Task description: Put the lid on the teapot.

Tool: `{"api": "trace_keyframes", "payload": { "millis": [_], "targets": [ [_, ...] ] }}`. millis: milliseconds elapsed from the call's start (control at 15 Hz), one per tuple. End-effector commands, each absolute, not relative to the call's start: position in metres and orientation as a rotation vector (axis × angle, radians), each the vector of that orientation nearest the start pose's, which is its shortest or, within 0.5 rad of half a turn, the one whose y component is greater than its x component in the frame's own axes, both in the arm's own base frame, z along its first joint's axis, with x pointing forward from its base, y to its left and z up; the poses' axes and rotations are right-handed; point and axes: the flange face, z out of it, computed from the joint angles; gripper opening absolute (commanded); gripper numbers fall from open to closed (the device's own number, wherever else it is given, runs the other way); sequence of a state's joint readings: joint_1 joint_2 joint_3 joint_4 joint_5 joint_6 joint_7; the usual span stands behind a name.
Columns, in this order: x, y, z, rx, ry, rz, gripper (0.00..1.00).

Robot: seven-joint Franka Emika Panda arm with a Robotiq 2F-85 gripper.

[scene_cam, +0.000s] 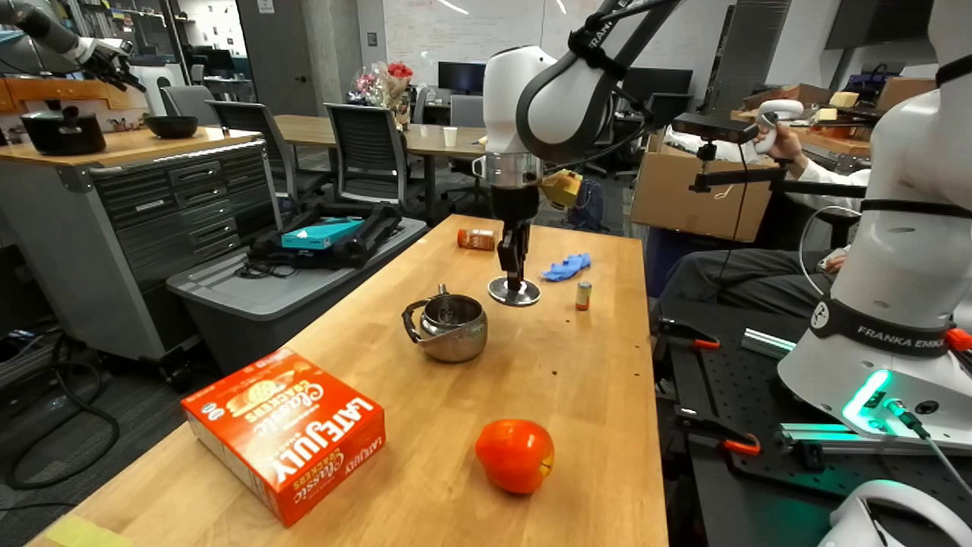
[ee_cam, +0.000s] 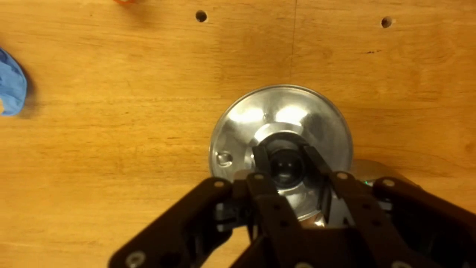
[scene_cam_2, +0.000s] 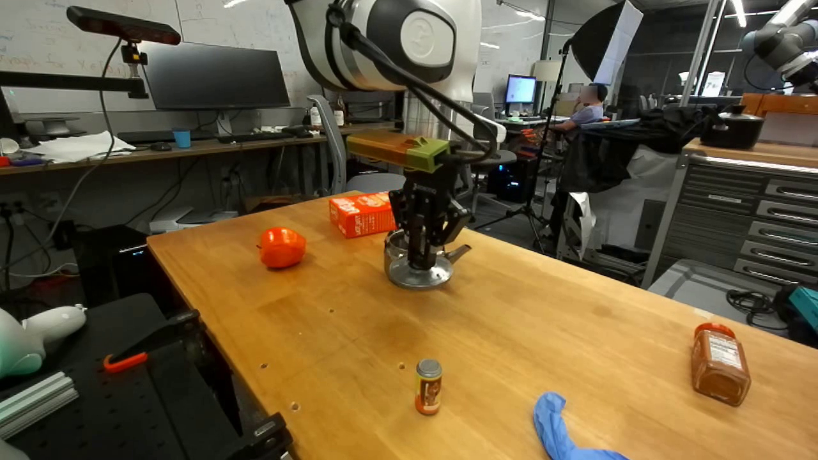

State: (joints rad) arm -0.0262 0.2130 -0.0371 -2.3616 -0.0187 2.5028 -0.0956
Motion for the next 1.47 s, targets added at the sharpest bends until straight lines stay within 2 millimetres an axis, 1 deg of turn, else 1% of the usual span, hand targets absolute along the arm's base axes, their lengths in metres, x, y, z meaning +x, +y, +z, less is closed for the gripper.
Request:
{"api": "trace_keyframes", "payload": {
  "millis": [0,200,400,733,933,1200,1400],
  "targets": [
    [0.505,-0.022,0.256,-3.155,-0.08,0.117,0.11],
    [0.511,-0.01,0.263,-3.164,-0.097,0.119,0.11],
    [0.52,0.006,0.267,-3.184,-0.081,0.105,0.11],
    [0.53,0.032,0.274,-3.173,-0.065,0.089,0.11],
    [0.537,0.044,0.28,-3.173,-0.048,0.049,0.1],
    [0.549,0.056,0.287,-3.165,-0.013,0.014,0.1],
    [0.558,0.059,0.286,-3.163,0.014,-0.008,0.09]
  ]
}}
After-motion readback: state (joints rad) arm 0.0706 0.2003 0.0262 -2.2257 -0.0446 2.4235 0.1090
